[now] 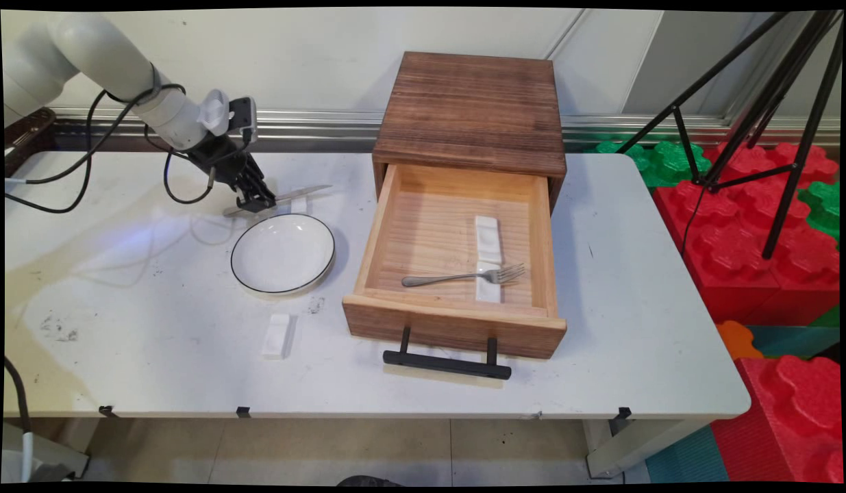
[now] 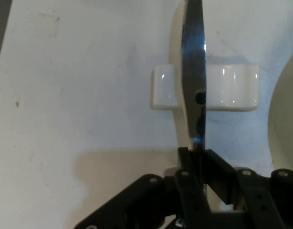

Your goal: Place the picked object into the drawer

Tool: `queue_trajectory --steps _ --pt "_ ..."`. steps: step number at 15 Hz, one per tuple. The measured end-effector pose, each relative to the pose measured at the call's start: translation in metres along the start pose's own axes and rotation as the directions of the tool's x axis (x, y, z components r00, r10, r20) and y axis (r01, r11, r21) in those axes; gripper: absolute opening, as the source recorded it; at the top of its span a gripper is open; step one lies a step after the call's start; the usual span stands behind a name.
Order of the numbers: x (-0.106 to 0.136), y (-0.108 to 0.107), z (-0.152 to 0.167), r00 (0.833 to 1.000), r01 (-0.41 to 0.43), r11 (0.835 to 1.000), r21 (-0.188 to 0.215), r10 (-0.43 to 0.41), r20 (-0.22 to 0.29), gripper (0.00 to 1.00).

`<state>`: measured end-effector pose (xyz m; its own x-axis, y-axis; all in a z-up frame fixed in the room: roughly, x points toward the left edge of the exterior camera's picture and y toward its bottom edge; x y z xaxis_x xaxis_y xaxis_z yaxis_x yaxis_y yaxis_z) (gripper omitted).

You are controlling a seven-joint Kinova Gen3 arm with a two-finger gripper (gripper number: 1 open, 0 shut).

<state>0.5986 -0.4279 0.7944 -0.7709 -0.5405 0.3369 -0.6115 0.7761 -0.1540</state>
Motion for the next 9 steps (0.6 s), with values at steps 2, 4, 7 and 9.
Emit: queue_trajectory --steps 2,4,7,9 --pt "0.001 0.0 -0.006 1.0 -0.004 1.0 0.003 0.004 -0.001 0.0" --pt "0.001 0.001 -0.015 1.0 -0.009 1.0 0.007 0.009 -0.007 0.0" --pt "0.007 0.004 -0.034 0.999 -0.026 1.0 0.013 0.026 -0.027 0.0" --pt "0.012 0.008 -0.049 0.998 -0.039 0.999 0.013 0.039 -0.046 0.0"
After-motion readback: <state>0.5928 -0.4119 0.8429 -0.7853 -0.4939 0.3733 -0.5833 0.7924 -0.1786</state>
